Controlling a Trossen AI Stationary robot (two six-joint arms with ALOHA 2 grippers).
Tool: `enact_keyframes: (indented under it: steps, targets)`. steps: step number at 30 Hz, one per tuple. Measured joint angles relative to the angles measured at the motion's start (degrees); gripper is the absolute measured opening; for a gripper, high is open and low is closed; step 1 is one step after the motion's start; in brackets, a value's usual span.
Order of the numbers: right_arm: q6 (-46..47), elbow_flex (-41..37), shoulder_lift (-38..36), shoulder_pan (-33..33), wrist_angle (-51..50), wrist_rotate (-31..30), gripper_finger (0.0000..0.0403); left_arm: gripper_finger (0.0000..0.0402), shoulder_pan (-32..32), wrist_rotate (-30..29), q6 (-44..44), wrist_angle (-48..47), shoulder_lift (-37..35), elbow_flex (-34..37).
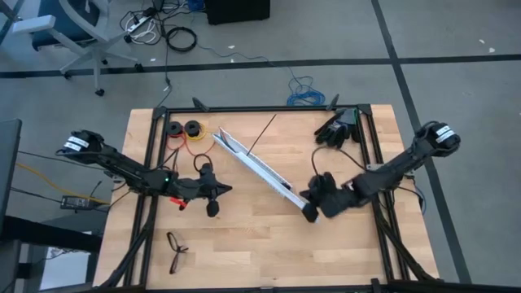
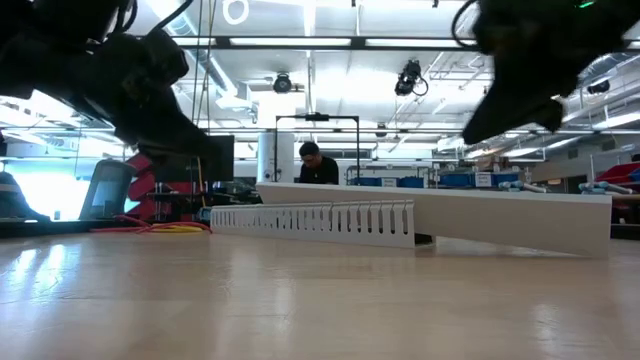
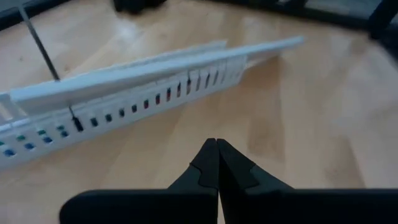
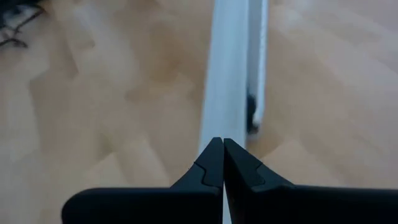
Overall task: Ziptie cables
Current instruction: Close the white cable duct
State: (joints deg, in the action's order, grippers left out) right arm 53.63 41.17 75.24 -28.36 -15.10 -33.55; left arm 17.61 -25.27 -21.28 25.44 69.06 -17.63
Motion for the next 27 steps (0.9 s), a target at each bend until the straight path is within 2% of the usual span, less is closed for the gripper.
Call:
enact_keyframes:
  steps: [6, 8, 11, 13, 20, 27]
  targets:
    - [12.1, 0.0, 0.5, -14.4, -0.9, -12.6, 0.0000, 0.0001, 0.7, -6.6, 1.7, -14.4, 0.0, -6.1]
    - [14.7, 0.0, 1.5, -18.4, -0.8, -16.1, 0.0000, 0.0002, 0.5, -8.2, 5.8, -15.0, 0.0, -6.9]
    - [16.8, 0.0, 3.2, -21.9, -0.9, -17.3, 0.0000, 0.0009, -0.1, -8.6, 14.0, -14.2, 0.0, -7.0]
    - [17.7, 0.0, 4.3, -22.8, -0.5, -17.3, 0.0000, 0.0017, -0.4, -9.0, 16.6, -13.2, 0.0, -7.0]
    - [16.6, 0.0, 6.3, -20.8, 3.1, -17.4, 0.0003, 0.0067, -1.6, -10.7, 16.7, -11.5, 0.0, -7.0]
    - [7.3, 0.0, 6.3, -15.9, 8.9, -15.2, 0.0056, 0.0143, -1.9, -10.6, 17.4, -11.6, 0.0, -7.0]
